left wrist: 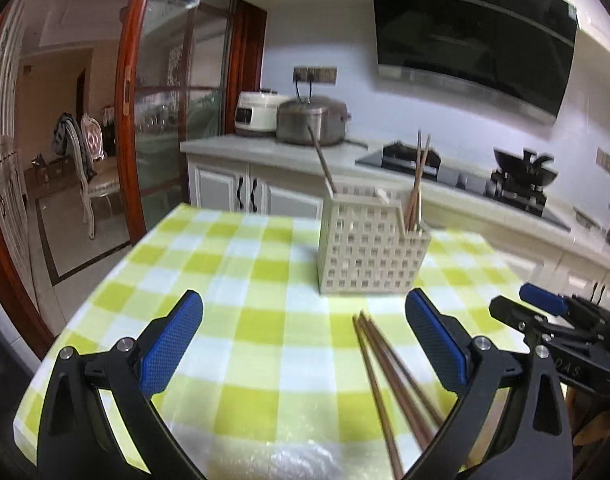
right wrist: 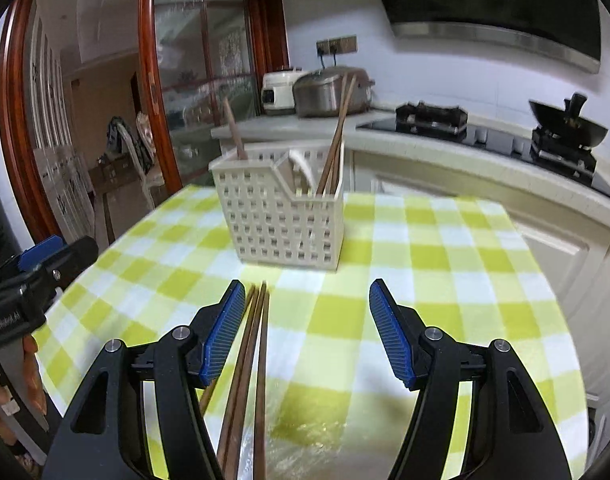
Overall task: Organize utensils
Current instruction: 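Move both open tools back over the remaining brown chopsticks, then close the right tool on one chopstick while the left tool closes on another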
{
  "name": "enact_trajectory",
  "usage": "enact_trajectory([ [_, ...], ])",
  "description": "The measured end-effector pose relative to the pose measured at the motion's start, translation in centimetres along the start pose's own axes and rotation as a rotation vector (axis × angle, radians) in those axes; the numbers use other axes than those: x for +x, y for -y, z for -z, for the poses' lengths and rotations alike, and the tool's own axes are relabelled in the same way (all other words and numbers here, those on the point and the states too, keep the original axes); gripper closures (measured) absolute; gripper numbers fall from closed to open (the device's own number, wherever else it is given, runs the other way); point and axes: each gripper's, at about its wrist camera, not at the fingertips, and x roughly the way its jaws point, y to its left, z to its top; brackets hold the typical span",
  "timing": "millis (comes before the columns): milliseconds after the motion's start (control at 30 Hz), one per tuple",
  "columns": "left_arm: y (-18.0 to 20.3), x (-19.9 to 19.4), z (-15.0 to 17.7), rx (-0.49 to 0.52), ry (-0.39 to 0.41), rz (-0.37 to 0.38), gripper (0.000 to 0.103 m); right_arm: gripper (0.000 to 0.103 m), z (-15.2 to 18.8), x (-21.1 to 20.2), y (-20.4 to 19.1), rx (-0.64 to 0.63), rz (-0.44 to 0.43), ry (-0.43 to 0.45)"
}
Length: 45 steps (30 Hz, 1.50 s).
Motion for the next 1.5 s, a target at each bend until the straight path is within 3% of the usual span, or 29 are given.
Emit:
enact_trajectory([
  [500,-0.5,4.7,4.2,-0.023,-0.102,0.003,0.005,0.042,3.3,7.0,-1.5,-0.043,0.011,-0.202],
  [667,-1.2,5.4,4.7,-0.04,-0.112,-0.005,0.005,0.065,3.5,8.1,-2.0,-0.068,0.001,-0.247],
  [867,-1.1,6.3,5.4,-0.031,-0.155,0.009,0.005,0.079,3.3,8.9,-2.9,-0.101,-0.019,-0.277],
  [1100,-1.0,6.9,5.7,-0.028,-0.178,0.021,0.005,0.082,3.2,9.8,-4.1,-0.139,-0.037,-0.301],
  [1500,-1.1,6.9,5.8,-0.034,-0.183,0.02,0.005,0.086,2.8,11.9,-5.1,-0.182,0.007,-0.349],
])
